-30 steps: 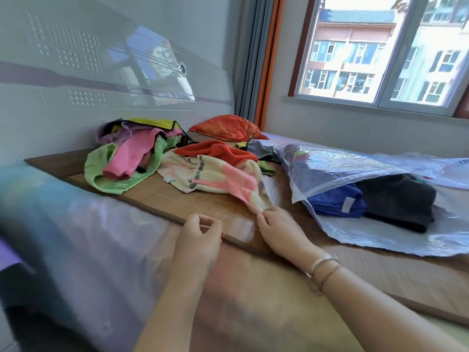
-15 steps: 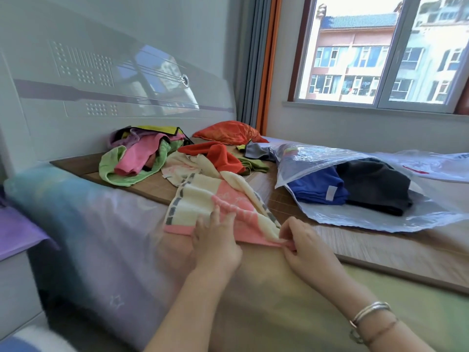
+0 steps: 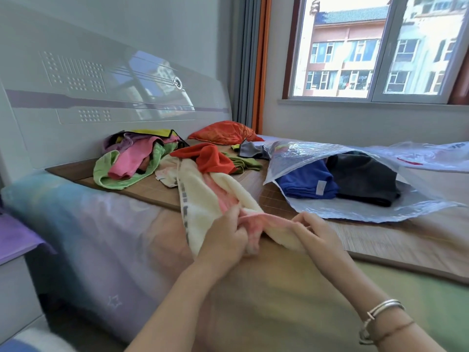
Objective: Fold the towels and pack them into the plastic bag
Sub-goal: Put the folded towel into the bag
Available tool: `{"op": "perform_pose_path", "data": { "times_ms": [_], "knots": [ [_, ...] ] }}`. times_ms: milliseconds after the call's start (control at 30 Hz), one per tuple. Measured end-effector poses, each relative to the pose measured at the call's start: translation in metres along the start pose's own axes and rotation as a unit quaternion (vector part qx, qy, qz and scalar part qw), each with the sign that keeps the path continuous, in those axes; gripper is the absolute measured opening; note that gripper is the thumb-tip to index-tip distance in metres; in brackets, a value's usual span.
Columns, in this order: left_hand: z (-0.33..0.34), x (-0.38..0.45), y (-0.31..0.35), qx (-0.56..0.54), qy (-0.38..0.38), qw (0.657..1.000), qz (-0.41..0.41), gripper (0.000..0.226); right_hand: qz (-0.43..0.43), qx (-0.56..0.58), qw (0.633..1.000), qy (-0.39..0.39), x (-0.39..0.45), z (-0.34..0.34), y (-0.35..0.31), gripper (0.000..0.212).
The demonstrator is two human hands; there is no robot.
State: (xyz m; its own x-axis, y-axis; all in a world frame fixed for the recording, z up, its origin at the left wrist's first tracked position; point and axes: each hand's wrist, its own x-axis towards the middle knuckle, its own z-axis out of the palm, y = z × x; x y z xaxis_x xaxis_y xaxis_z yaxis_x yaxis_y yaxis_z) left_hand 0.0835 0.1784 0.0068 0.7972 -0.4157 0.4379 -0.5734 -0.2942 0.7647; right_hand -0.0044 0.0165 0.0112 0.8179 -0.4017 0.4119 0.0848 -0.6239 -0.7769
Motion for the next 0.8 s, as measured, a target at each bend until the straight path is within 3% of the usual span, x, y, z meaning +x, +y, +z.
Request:
{"op": "perform_pose_path", "data": {
  "times_ms": [100, 200, 333, 400, 467, 567, 633, 700, 800],
  "knots": [
    [0.008, -0.007, 0.01, -0.089, -0.118, 0.989, -0.02, 0.012, 0.119, 0.112, 0.986, 0.011, 0.002, -0.007, 0.003, 0.039],
    [0.01, -0.015, 0.018, -0.169, -0.261, 0.949, -0.041, 0.007, 0.205, 0.124, 0.97, -0.034, 0.009, -0.014, 0.002, 0.06],
    [-0.002, -0.023, 0.028, -0.136, -0.407, 0.898, -0.091, 0.023, 0.194, 0.185, 0.961, -0.065, 0.008, -0.024, -0.001, 0.033],
    [-0.008, -0.025, 0.035, -0.106, -0.414, 0.899, -0.095, 0.028, 0.188, 0.187, 0.959, -0.103, 0.005, -0.023, -0.001, 0.025],
    [-0.013, -0.019, 0.035, -0.106, -0.327, 0.932, -0.11, 0.034, 0.203, 0.168, 0.956, -0.126, 0.004, -0.014, -0.001, 0.02],
    [-0.02, 0.001, 0.006, -0.082, -0.047, 0.985, -0.144, 0.027, 0.156, 0.049, 0.984, -0.075, 0.008, 0.003, -0.004, 0.019],
    [-0.029, 0.009, -0.017, -0.021, 0.117, 0.979, -0.166, 0.017, 0.106, 0.0, 0.993, -0.048, 0.012, 0.012, -0.006, 0.022],
    [-0.035, 0.012, -0.034, -0.009, 0.186, 0.96, -0.207, 0.024, 0.078, -0.028, 0.996, -0.042, 0.018, 0.02, -0.008, 0.023],
    [-0.037, 0.019, -0.054, -0.086, 0.189, 0.939, -0.274, 0.037, 0.075, -0.05, 0.995, -0.039, 0.036, 0.037, -0.005, 0.023]
  ]
}}
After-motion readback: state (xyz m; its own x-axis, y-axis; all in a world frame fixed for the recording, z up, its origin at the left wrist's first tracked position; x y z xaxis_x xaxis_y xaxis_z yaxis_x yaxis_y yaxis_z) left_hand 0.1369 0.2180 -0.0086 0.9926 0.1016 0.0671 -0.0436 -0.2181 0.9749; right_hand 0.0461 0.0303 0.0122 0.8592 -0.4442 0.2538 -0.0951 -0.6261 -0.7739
